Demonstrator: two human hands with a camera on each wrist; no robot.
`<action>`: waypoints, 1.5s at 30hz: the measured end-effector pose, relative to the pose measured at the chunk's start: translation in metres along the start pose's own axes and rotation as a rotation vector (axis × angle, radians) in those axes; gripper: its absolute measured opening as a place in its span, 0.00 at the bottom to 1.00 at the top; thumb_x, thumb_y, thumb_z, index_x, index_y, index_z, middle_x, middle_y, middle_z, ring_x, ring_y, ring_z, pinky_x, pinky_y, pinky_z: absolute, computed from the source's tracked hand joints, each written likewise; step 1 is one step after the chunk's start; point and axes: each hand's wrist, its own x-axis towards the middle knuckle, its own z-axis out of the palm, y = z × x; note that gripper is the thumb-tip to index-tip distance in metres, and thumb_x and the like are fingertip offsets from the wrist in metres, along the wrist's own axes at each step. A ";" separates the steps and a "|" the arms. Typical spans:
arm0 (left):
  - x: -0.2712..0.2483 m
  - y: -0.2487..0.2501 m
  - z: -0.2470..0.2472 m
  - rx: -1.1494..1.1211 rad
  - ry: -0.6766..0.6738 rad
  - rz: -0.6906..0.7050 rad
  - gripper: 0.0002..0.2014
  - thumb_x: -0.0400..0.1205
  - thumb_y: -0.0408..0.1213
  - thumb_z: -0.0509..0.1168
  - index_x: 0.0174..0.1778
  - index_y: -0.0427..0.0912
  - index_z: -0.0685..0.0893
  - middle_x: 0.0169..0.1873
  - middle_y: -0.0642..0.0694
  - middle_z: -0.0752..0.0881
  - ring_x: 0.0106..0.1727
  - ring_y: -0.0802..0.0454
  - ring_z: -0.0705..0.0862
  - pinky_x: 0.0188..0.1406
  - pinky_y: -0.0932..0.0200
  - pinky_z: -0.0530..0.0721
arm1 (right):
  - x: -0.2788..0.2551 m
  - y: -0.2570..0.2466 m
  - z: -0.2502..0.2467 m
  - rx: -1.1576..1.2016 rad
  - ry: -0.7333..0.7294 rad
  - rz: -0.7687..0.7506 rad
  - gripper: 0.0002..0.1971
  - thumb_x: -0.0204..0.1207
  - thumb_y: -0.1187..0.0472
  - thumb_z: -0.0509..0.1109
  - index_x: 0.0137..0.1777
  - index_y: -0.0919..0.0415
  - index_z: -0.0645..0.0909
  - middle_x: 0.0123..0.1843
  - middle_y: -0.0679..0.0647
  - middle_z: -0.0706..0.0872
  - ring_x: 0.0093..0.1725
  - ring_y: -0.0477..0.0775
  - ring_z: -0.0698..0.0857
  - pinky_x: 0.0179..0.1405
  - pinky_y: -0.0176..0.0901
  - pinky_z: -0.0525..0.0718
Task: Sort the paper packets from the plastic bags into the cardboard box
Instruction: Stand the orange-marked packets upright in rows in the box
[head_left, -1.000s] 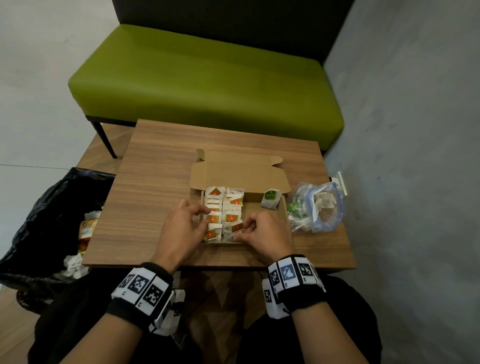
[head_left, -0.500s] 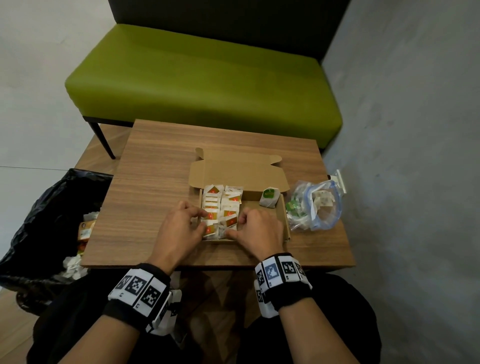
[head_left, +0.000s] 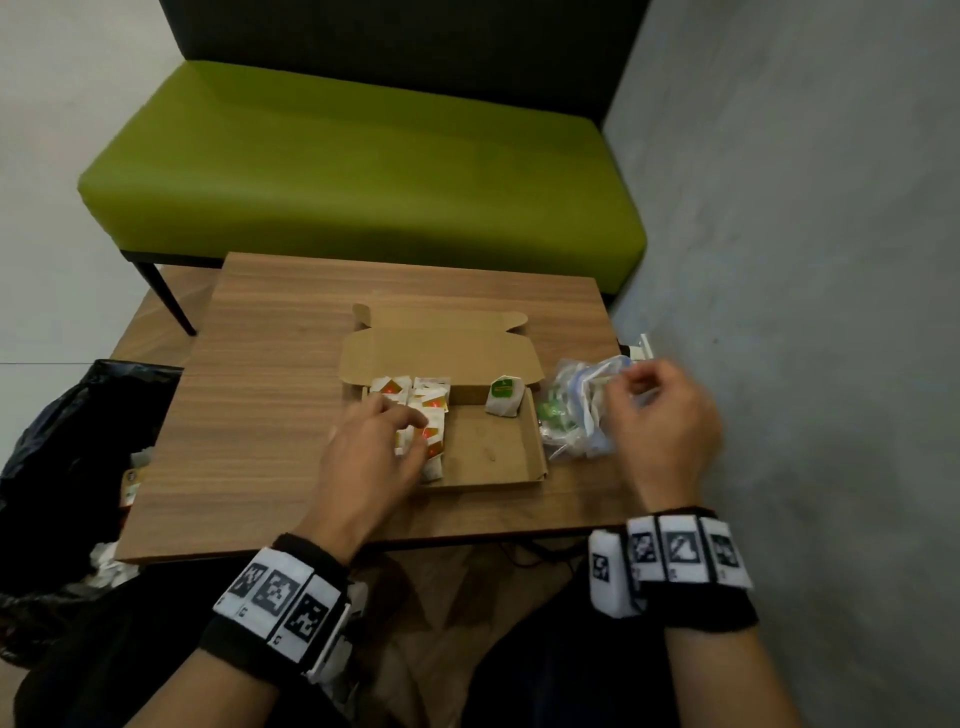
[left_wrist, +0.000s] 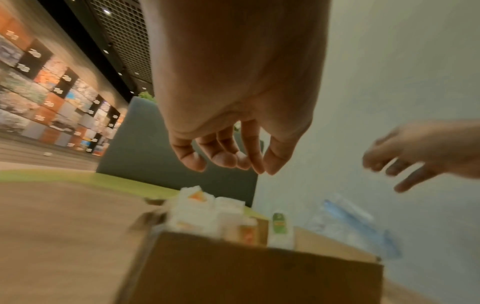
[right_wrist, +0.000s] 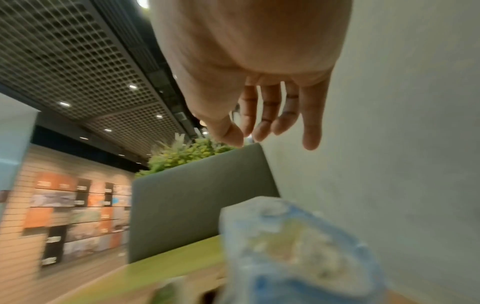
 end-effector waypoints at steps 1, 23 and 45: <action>0.001 0.012 0.003 0.000 -0.011 0.046 0.11 0.83 0.44 0.67 0.61 0.53 0.86 0.53 0.56 0.77 0.58 0.56 0.77 0.61 0.49 0.81 | 0.012 0.015 -0.004 -0.037 0.037 0.060 0.08 0.76 0.57 0.74 0.51 0.58 0.84 0.48 0.55 0.86 0.50 0.59 0.83 0.40 0.43 0.72; 0.030 0.128 0.093 0.547 -0.319 0.334 0.20 0.87 0.45 0.56 0.76 0.49 0.73 0.69 0.40 0.74 0.71 0.38 0.73 0.67 0.42 0.71 | 0.023 0.090 -0.005 -0.169 -0.212 0.240 0.09 0.73 0.59 0.75 0.48 0.51 0.78 0.41 0.52 0.88 0.42 0.58 0.84 0.39 0.42 0.76; 0.014 0.132 0.104 0.436 -0.261 0.399 0.18 0.84 0.48 0.65 0.67 0.44 0.81 0.62 0.43 0.76 0.63 0.44 0.75 0.58 0.48 0.76 | 0.019 0.069 0.031 -0.408 -0.409 0.298 0.21 0.74 0.47 0.75 0.59 0.62 0.83 0.65 0.59 0.81 0.68 0.64 0.77 0.65 0.70 0.78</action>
